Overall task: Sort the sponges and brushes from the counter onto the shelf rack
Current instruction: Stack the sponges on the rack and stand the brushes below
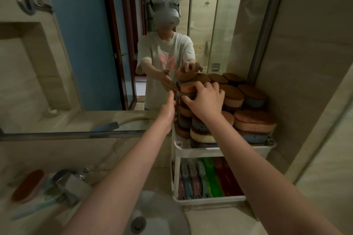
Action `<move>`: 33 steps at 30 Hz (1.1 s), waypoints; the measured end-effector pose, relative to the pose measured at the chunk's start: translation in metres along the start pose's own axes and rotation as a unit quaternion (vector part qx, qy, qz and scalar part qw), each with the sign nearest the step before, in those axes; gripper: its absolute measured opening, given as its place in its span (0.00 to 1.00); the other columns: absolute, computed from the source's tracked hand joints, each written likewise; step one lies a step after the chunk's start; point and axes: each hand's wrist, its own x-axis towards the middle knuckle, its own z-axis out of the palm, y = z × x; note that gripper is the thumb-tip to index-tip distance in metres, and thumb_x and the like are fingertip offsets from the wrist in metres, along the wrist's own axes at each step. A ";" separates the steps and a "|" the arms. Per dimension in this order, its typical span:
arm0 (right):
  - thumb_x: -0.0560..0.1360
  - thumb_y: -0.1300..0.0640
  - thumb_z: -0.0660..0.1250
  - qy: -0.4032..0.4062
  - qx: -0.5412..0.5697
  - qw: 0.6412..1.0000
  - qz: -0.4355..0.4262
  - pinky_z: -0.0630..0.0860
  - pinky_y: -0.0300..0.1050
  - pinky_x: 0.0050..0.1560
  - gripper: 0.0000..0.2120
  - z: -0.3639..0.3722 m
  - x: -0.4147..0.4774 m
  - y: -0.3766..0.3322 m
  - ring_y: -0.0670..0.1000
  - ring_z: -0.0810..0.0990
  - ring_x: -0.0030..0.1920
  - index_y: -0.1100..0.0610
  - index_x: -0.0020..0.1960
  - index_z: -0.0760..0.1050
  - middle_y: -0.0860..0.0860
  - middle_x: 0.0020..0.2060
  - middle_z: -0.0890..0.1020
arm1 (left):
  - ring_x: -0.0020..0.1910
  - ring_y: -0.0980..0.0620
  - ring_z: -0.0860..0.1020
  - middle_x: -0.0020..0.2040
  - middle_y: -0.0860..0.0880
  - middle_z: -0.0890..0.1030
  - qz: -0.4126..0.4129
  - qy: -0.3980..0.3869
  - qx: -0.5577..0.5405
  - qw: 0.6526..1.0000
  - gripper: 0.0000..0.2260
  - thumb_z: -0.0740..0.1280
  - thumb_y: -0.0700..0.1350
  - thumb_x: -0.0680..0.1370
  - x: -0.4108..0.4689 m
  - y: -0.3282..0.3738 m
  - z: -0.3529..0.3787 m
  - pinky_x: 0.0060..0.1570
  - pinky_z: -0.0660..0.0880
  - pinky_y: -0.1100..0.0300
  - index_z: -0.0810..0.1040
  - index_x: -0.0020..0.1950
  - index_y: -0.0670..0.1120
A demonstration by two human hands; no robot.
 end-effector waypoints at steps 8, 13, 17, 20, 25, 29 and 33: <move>0.72 0.37 0.62 -0.055 -0.024 0.998 0.008 0.63 0.58 0.64 0.25 0.002 0.000 -0.001 0.60 0.66 0.65 0.53 0.60 0.72 0.56 0.62 0.73 | 0.65 0.48 0.72 0.65 0.46 0.76 -0.016 0.006 0.008 1.000 0.34 0.45 0.66 0.78 0.008 -0.007 0.000 0.58 0.67 0.54 0.72 0.68 0.44; 0.74 0.38 0.61 -0.082 -0.042 0.996 -0.002 0.61 0.60 0.68 0.26 0.003 -0.001 0.000 0.60 0.66 0.67 0.55 0.63 0.70 0.56 0.64 0.71 | 0.64 0.48 0.72 0.64 0.45 0.77 -0.013 0.005 0.009 1.000 0.33 0.45 0.66 0.78 0.010 -0.010 0.001 0.60 0.66 0.52 0.72 0.68 0.43; 0.75 0.38 0.58 -0.090 -0.042 0.995 -0.009 0.59 0.61 0.68 0.26 -0.004 -0.002 -0.002 0.59 0.67 0.66 0.56 0.63 0.71 0.56 0.63 0.73 | 0.68 0.47 0.69 0.68 0.45 0.72 -0.002 0.007 0.015 1.000 0.32 0.46 0.65 0.78 0.004 -0.009 0.000 0.65 0.64 0.50 0.69 0.70 0.44; 0.76 0.40 0.58 -0.072 -0.023 0.997 -0.027 0.60 0.61 0.68 0.23 -0.009 -0.008 -0.007 0.59 0.67 0.66 0.55 0.64 0.70 0.55 0.62 0.73 | 0.68 0.46 0.68 0.70 0.46 0.69 0.028 0.043 0.038 0.998 0.28 0.48 0.63 0.79 -0.003 -0.007 -0.007 0.68 0.64 0.48 0.72 0.67 0.47; 0.75 0.47 0.62 -0.017 0.052 0.991 -0.119 0.66 0.54 0.60 0.17 -0.010 -0.029 -0.034 0.58 0.71 0.59 0.55 0.60 0.73 0.54 0.56 0.77 | 0.59 0.48 0.75 0.60 0.47 0.78 0.117 0.149 0.053 0.980 0.17 0.54 0.55 0.81 -0.020 -0.008 -0.044 0.61 0.71 0.50 0.77 0.57 0.47; 0.74 0.54 0.64 -0.048 0.159 0.966 -0.197 0.73 0.50 0.46 0.13 0.003 -0.059 -0.079 0.59 0.77 0.51 0.60 0.55 0.77 0.57 0.49 0.80 | 0.50 0.51 0.75 0.48 0.49 0.78 0.164 0.214 0.081 0.960 0.09 0.59 0.50 0.79 -0.038 -0.020 -0.104 0.49 0.70 0.55 0.76 0.46 0.48; 0.76 0.54 0.62 -0.158 0.152 0.949 -0.225 0.73 0.46 0.42 0.12 0.038 -0.090 -0.131 0.57 0.80 0.47 0.56 0.57 0.76 0.54 0.48 0.82 | 0.43 0.54 0.74 0.41 0.52 0.77 0.154 0.253 0.147 0.944 0.05 0.62 0.45 0.78 -0.055 -0.050 -0.181 0.40 0.69 0.63 0.76 0.44 0.46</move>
